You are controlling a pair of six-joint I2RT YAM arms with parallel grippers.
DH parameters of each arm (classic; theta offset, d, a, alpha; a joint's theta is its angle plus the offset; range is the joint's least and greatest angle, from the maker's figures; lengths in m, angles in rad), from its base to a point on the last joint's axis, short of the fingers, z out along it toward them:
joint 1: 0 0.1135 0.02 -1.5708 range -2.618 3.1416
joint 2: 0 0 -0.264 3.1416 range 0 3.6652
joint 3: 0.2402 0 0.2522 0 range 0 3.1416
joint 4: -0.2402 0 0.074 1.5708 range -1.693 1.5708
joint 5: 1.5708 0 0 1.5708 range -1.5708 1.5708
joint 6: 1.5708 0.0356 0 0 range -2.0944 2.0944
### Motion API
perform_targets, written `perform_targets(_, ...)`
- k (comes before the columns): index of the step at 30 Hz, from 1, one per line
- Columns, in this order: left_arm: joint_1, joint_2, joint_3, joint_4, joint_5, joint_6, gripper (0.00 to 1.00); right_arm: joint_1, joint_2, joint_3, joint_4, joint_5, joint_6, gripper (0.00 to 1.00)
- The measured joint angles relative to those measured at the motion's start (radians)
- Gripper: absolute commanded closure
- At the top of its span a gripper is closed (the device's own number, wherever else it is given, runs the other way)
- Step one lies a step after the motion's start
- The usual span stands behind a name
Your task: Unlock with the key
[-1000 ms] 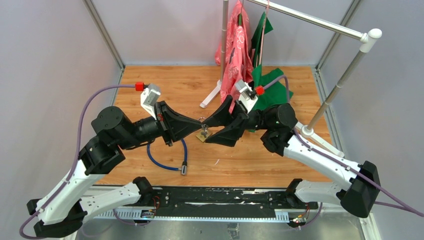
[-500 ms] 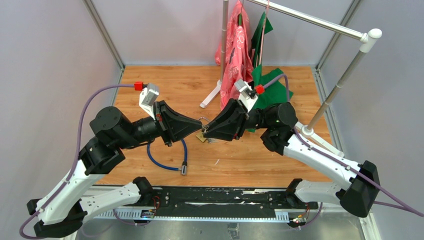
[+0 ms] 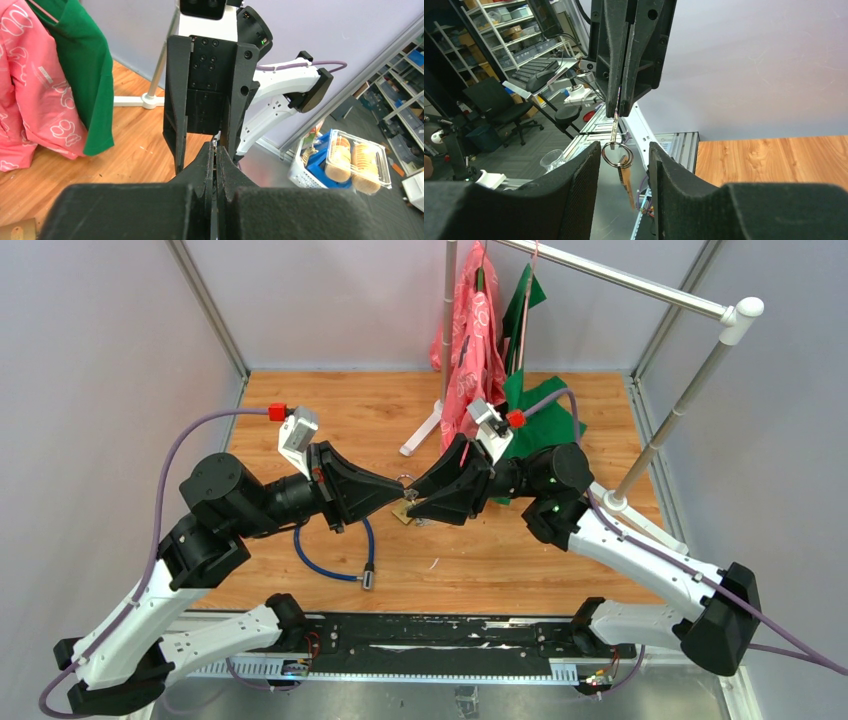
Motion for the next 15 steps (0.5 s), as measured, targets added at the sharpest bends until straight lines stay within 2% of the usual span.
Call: perform_targets(15,0.0,0.0,-0.002,0.0,-0.002,0.0,1.0,0.0,-0.009,0.0,-0.045,0.033,-0.031,0.55)
